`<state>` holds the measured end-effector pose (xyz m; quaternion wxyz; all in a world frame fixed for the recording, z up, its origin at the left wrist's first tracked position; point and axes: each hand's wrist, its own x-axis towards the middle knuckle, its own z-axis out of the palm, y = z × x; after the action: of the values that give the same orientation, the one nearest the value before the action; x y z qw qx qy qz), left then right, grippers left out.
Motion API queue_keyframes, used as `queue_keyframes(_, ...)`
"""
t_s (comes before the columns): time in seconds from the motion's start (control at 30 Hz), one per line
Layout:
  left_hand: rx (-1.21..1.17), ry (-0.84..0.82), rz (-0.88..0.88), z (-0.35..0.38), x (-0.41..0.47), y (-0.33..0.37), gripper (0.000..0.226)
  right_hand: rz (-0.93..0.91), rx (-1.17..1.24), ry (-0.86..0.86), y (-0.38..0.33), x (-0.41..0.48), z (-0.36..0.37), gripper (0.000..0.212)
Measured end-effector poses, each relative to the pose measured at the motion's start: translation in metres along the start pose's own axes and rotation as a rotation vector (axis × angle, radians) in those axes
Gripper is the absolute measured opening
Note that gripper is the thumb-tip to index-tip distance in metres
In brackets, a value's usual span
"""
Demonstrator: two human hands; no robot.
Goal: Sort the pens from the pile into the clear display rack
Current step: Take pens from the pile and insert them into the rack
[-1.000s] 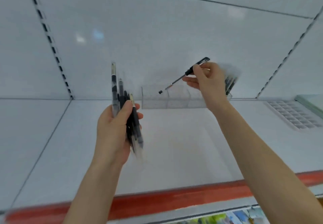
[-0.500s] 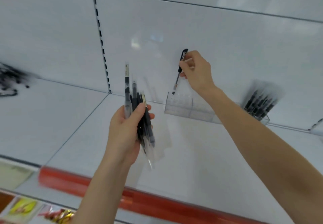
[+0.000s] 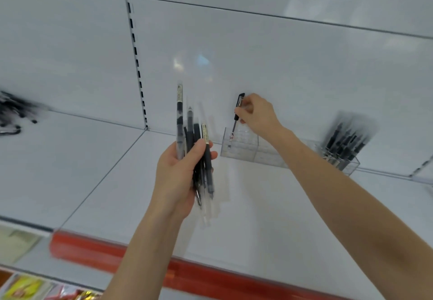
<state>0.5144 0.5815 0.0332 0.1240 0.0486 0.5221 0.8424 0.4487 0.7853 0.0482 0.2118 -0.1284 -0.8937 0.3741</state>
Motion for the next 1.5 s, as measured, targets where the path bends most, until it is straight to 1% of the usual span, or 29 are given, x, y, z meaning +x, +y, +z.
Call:
queue_keyframes(0.03,-0.003,-0.006,-0.005,0.001,0.001,-0.001,0.008,-0.010,-0.026,0.022,-0.001,-0.005,-0.004,0.015)
queue_keyframes(0.07,0.000,-0.010,-0.011,0.002,0.001,-0.002,0.008,-0.019,-0.003,0.049,-0.004,-0.013,-0.010,0.014)
queue_keyframes(0.1,0.004,-0.013,-0.016,0.004,0.002,-0.002,0.008,-0.023,0.070,0.060,-0.010,-0.024,-0.015,0.008)
queue_keyframes(0.13,0.003,-0.015,-0.020,0.005,0.004,-0.003,0.009,-0.015,0.156,0.046,-0.016,-0.037,-0.021,0.008)
queue_keyframes(0.17,-0.004,-0.016,-0.023,0.007,0.005,-0.004,0.009,0.001,0.231,0.006,-0.021,-0.052,-0.027,0.013)
queue_keyframes(0.23,-0.020,-0.008,-0.010,0.011,0.008,-0.006,0.012,0.048,0.327,-0.132,-0.032,-0.084,-0.036,0.019)
queue_keyframes(0.27,-0.027,0.004,0.005,0.013,0.009,-0.007,0.013,0.070,0.318,-0.208,-0.036,-0.099,-0.039,0.021)
queue_keyframes(0.33,-0.048,0.039,0.032,0.020,0.011,-0.009,0.012,0.089,0.216,-0.335,-0.042,-0.125,-0.040,0.023)
queue_keyframes(0.37,-0.068,0.052,0.043,0.024,0.011,-0.010,0.010,0.090,0.162,-0.369,-0.043,-0.134,-0.038,0.022)
queue_keyframes(0.43,-0.098,0.057,0.052,0.033,0.012,-0.013,0.005,0.083,0.098,-0.372,-0.041,-0.145,-0.033,0.020)
queue_keyframes(0.53,-0.057,0.021,0.055,0.042,0.011,-0.019,0.004,0.085,0.080,-0.333,-0.030,-0.148,-0.034,0.013)
queue_keyframes(0.6,0.003,-0.017,0.056,0.045,0.011,-0.023,0.003,0.132,0.175,-0.295,-0.020,-0.148,-0.045,0.009)
queue_keyframes(0.63,0.031,-0.035,0.050,0.046,0.010,-0.025,0.003,0.151,0.237,-0.240,-0.015,-0.147,-0.053,0.009)
queue_keyframes(0.7,0.069,-0.072,0.026,0.048,0.010,-0.029,0.006,0.157,0.311,-0.036,-0.001,-0.144,-0.073,0.010)
queue_keyframes(0.8,0.100,-0.111,-0.002,0.054,0.007,-0.034,0.012,0.129,0.295,0.271,0.022,-0.135,-0.113,0.010)
queue_keyframes(0.87,0.100,-0.130,-0.013,0.060,0.005,-0.038,0.012,0.107,0.223,0.396,0.035,-0.128,-0.140,0.009)
queue_keyframes(0.93,0.093,-0.149,-0.026,0.066,0.003,-0.040,0.011,0.087,0.127,0.483,0.044,-0.121,-0.161,0.014)
queue_keyframes(1.03,0.077,-0.175,-0.051,0.074,0.001,-0.041,0.009,0.084,0.043,0.517,0.050,-0.113,-0.181,0.020)
queue_keyframes(1.1,0.079,-0.187,-0.057,0.077,0.001,-0.043,0.009,0.090,-0.056,0.518,0.053,-0.107,-0.189,0.025)
queue_keyframes(1.2,0.081,-0.187,-0.061,0.079,0.000,-0.044,0.013,0.072,-0.189,0.487,0.052,-0.103,-0.194,0.020)
queue_keyframes(1.33,0.082,-0.185,-0.069,0.080,0.000,-0.045,0.016,0.006,-0.231,0.481,0.055,-0.099,-0.184,0.025)
queue_keyframes(1.5,0.081,-0.190,-0.072,0.079,0.000,-0.045,0.016,-0.010,-0.274,0.485,0.057,-0.093,-0.177,0.028)
